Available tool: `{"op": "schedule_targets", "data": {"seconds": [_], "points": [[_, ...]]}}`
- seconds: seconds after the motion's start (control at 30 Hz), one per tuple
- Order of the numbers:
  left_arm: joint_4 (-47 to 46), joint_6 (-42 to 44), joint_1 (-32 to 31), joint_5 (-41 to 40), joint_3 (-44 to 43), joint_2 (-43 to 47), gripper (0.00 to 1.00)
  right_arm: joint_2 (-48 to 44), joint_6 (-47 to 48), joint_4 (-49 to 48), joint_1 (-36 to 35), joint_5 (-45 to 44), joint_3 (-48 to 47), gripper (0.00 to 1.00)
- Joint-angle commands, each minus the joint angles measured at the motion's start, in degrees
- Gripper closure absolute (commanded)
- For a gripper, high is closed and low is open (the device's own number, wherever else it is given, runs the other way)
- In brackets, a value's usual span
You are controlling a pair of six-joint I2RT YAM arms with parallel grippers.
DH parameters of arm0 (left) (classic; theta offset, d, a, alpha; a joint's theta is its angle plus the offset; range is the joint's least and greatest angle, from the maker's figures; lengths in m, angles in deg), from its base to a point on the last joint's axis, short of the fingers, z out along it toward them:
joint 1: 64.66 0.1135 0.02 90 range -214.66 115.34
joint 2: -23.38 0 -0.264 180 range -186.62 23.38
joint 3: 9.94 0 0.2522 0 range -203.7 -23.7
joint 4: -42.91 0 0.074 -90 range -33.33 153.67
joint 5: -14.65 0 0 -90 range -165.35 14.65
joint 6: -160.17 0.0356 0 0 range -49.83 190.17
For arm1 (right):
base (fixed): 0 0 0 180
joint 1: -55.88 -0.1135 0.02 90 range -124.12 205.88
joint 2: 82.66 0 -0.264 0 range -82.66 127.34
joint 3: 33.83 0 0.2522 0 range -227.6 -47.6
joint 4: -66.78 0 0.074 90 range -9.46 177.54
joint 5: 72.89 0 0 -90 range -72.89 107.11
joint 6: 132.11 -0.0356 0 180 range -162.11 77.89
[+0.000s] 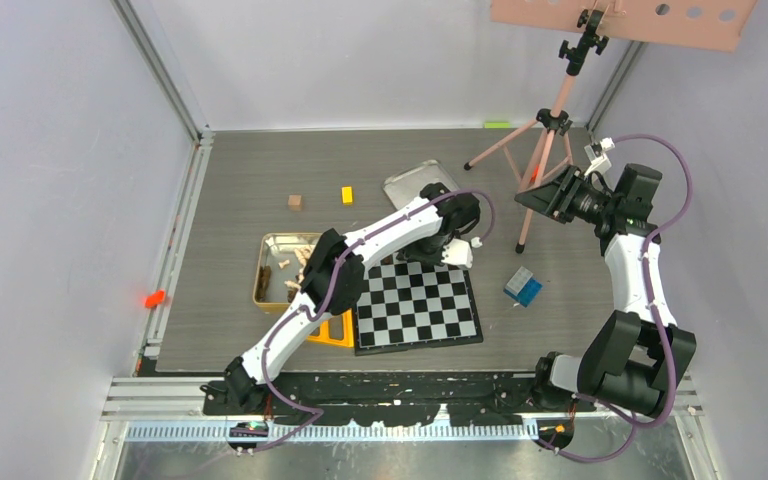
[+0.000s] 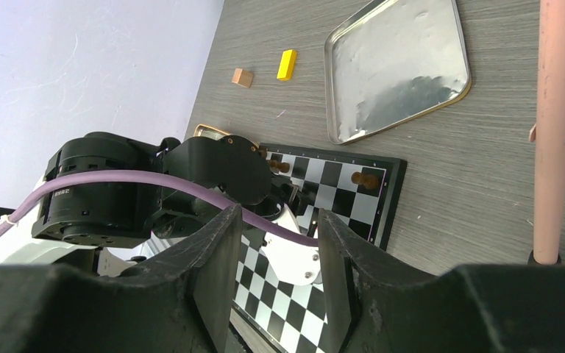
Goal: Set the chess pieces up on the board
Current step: Place the chess piece on the chessboard.
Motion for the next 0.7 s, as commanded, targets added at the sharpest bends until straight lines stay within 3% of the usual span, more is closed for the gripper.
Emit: {"op": "schedule_targets", "data": {"seconds": [0.0, 0.37, 0.67], "points": [[1.84, 0.46, -0.34, -1.30, -0.32, 1.02, 0.74, 0.30, 0.58, -1.40, 0.37, 1.35, 0.08, 0.52], [1.95, 0.42, -0.34, -1.35, -0.30, 1.65, 0.66, 0.43, 0.32, -1.42, 0.40, 1.46, 0.06, 0.52], [3.41, 0.06, -0.34, -0.08, -0.17, 1.96, 0.75, 0.53, 0.23, -1.57, 0.53, 1.54, 0.12, 0.54]]}}
